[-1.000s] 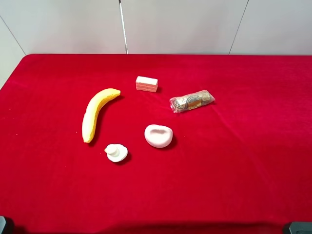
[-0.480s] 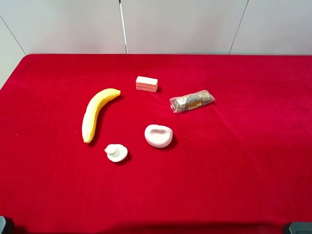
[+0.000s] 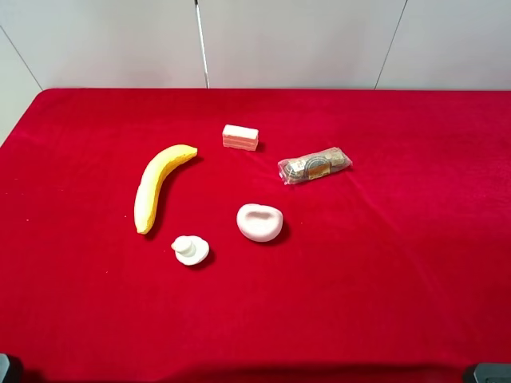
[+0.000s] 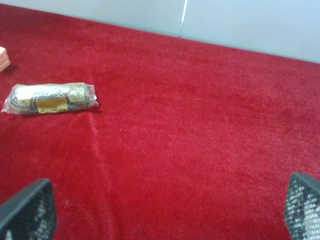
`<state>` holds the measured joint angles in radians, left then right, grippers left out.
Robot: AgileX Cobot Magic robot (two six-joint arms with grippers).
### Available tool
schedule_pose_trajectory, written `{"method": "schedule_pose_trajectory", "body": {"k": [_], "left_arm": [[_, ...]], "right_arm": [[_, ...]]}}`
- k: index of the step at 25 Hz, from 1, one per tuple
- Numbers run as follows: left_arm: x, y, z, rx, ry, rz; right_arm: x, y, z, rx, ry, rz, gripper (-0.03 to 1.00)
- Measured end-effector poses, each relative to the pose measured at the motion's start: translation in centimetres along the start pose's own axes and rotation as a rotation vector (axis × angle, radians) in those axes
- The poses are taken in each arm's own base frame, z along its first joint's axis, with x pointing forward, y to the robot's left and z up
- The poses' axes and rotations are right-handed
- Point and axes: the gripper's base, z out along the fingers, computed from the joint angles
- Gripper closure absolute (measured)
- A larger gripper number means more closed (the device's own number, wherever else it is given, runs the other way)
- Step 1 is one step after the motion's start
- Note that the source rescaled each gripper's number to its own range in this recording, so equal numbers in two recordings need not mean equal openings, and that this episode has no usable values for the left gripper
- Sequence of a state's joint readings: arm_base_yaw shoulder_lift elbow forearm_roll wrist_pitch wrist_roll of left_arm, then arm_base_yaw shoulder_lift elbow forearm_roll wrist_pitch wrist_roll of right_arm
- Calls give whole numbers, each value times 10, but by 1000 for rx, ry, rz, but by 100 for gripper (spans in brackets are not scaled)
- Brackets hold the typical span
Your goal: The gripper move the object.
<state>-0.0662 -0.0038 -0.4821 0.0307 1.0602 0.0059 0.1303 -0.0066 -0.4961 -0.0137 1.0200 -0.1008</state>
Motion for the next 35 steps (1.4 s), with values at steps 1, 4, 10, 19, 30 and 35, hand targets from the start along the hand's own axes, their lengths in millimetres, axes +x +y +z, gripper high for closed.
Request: {"method": "schedule_pose_trajectory", "body": {"k": [1, 4, 10, 19, 30, 35], "left_arm": [[0, 0, 0, 0, 0, 0], [0, 0, 0, 0, 0, 0], [0, 0, 0, 0, 0, 0], [0, 0, 0, 0, 0, 0], [0, 0, 0, 0, 0, 0], [0, 0, 0, 0, 0, 0]], "right_arm": [[0, 0, 0, 0, 0, 0, -3], [0, 0, 0, 0, 0, 0, -3], [0, 0, 0, -2, 1, 1, -3], [0, 0, 0, -1, 1, 1, -3], [0, 0, 0, -1, 1, 1, -3], [0, 0, 0, -1, 0, 1, -3]]}}
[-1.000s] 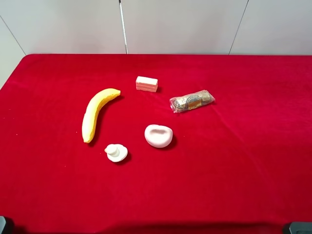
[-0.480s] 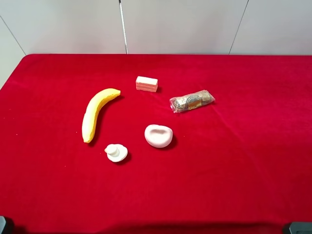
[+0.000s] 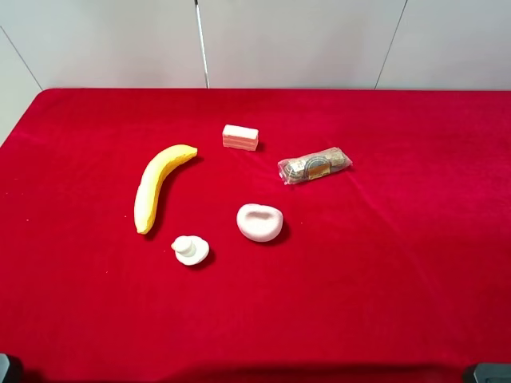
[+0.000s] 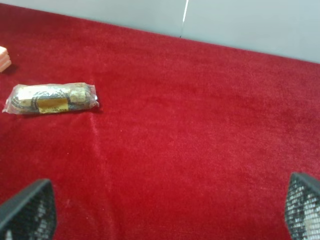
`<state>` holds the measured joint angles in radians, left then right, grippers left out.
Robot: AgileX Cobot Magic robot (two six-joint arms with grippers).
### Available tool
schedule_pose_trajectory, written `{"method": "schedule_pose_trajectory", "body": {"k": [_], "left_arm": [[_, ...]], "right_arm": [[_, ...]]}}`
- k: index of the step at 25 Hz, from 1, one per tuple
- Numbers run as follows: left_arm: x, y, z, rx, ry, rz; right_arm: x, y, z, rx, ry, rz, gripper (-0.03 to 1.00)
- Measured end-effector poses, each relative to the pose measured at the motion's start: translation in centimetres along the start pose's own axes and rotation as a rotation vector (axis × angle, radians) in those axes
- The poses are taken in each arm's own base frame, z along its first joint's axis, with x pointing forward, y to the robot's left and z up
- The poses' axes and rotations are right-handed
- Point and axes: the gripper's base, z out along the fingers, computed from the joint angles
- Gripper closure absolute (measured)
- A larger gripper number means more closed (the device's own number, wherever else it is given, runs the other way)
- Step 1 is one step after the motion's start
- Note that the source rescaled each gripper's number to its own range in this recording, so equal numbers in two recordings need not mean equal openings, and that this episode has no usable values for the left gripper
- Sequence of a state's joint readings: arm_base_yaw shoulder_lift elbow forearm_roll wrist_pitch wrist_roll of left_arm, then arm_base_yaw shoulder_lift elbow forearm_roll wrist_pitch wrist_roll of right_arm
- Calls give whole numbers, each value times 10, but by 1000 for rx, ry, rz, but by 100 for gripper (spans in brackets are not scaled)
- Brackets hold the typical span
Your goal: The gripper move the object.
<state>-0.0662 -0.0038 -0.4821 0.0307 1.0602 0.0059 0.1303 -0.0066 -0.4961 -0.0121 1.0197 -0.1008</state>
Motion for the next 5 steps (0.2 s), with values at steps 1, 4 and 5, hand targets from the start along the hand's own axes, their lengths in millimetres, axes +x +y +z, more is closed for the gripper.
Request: {"method": "schedule_pose_trajectory", "body": {"k": [1, 4, 5], "left_arm": [[0, 0, 0, 0, 0, 0], [0, 0, 0, 0, 0, 0], [0, 0, 0, 0, 0, 0]], "right_arm": [[0, 0, 0, 0, 0, 0, -3], [0, 0, 0, 0, 0, 0, -3], [0, 0, 0, 0, 0, 0, -3]]}}
